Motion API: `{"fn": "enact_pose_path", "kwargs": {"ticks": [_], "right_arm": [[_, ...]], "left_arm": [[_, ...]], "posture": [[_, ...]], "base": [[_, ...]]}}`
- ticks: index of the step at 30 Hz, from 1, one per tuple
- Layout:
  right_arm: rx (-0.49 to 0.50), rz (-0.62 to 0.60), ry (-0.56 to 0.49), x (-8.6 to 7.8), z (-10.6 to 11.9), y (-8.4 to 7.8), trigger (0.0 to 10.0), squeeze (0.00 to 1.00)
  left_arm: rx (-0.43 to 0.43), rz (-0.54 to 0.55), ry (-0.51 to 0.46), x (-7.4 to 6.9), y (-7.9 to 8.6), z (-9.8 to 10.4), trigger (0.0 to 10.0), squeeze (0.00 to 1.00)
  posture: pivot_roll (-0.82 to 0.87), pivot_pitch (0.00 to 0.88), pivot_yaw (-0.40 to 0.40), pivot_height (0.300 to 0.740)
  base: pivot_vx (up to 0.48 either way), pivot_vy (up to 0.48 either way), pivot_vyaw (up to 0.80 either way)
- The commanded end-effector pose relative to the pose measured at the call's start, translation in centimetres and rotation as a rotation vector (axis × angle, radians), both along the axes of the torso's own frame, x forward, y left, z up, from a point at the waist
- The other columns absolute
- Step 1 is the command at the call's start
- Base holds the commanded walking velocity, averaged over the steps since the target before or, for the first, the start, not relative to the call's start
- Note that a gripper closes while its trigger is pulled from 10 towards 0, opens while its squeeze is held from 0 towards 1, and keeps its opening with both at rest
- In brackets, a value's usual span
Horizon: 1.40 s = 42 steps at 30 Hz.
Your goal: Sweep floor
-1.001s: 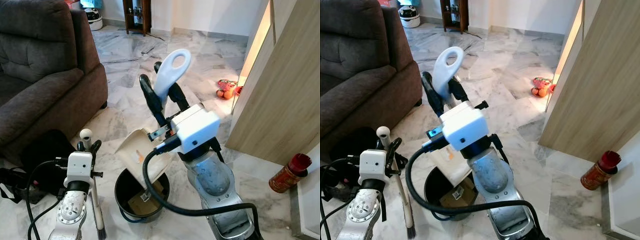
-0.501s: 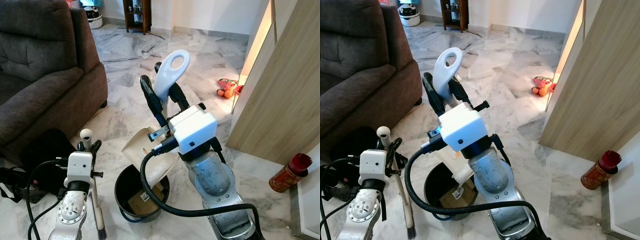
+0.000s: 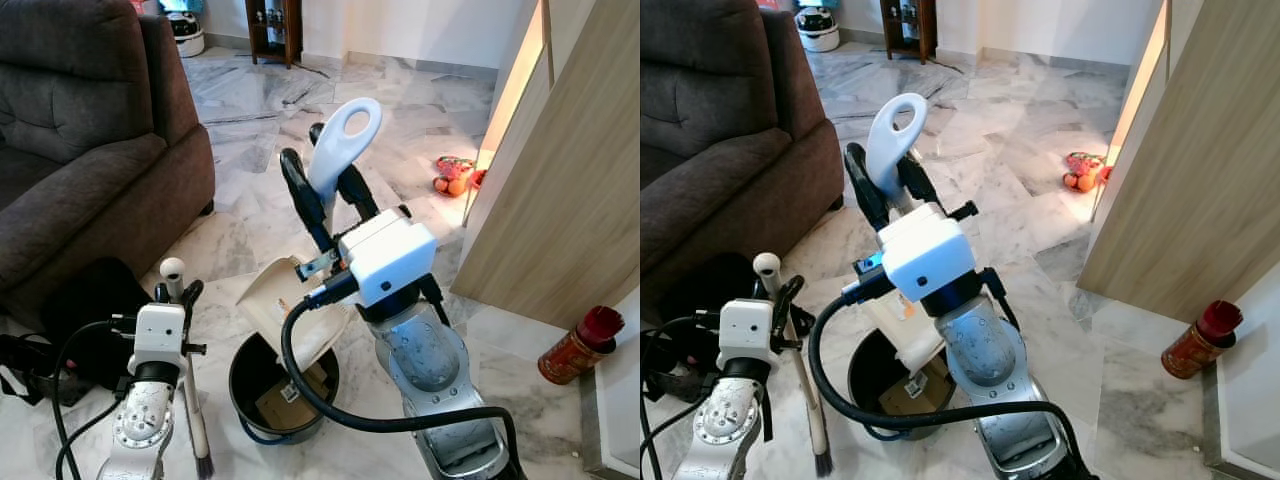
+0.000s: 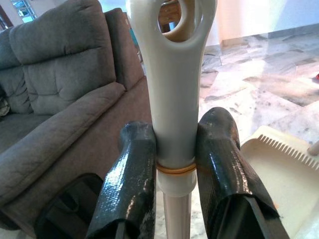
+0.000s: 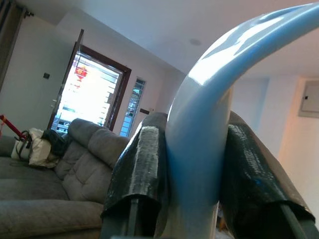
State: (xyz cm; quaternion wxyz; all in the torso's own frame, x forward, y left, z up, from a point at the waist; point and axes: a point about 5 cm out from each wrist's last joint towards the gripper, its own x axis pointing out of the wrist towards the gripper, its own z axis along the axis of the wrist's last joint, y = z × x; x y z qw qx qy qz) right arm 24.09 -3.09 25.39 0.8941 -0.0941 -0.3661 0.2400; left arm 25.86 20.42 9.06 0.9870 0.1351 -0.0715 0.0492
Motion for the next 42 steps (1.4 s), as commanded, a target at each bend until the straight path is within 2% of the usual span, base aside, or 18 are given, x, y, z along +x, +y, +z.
{"fn": "enact_pose_path", "kwargs": {"ticks": [1, 4, 14, 18, 28, 32, 39, 42], "right_arm": [[0.016, -0.005, -0.113, -0.75, 1.75, -0.17, 10.0, 0.00], [0.037, 0.007, -0.077, -0.64, 1.51, -0.09, 10.0, 0.00], [0.006, -0.012, -0.097, -0.55, 1.52, -0.16, 10.0, 0.00], [0.057, 0.027, -0.027, -0.44, 1.20, 0.00, 10.0, 0.00], [0.035, 0.001, -0.040, -0.32, 1.19, -0.15, 10.0, 0.00], [0.000, -0.030, -0.089, -0.37, 1.39, -0.24, 10.0, 0.00], [-0.020, -0.023, -0.110, -0.60, 1.39, -0.07, 10.0, 0.00], [0.007, -0.001, -0.067, -0.55, 1.13, 0.10, 10.0, 0.00]], "left_arm": [[0.025, -0.013, -0.030, 0.32, 0.11, 0.75, 10.0, 0.00], [0.025, -0.014, -0.031, 0.32, 0.09, 0.77, 10.0, 0.00], [0.026, -0.014, -0.032, 0.33, 0.10, 0.78, 10.0, 0.00], [0.027, -0.016, -0.034, 0.37, 0.06, 0.81, 10.0, 0.00], [0.027, -0.013, -0.033, 0.33, 0.14, 0.81, 10.0, 0.00], [0.027, -0.015, -0.032, 0.32, 0.08, 0.80, 10.0, 0.00], [0.027, -0.016, -0.032, 0.32, 0.06, 0.78, 10.0, 0.00], [0.027, -0.016, -0.032, 0.30, 0.06, 0.75, 10.0, 0.00]], "posture": [[0.09, 0.093, 0.027, 0.740], [0.09, 0.094, 0.027, 0.740], [0.09, 0.095, 0.027, 0.740], [0.09, 0.096, 0.026, 0.740], [0.09, 0.097, 0.026, 0.740], [0.09, 0.095, 0.026, 0.740], [0.09, 0.094, 0.026, 0.740], [0.09, 0.087, 0.025, 0.740]], "base": [[0.000, 0.000, 0.00], [0.000, 0.000, 0.00], [0.000, 0.000, 0.00], [0.000, 0.000, 0.00], [0.000, 0.000, 0.00], [0.000, 0.000, 0.00], [0.000, 0.000, 0.00], [0.000, 0.000, 0.00]]}}
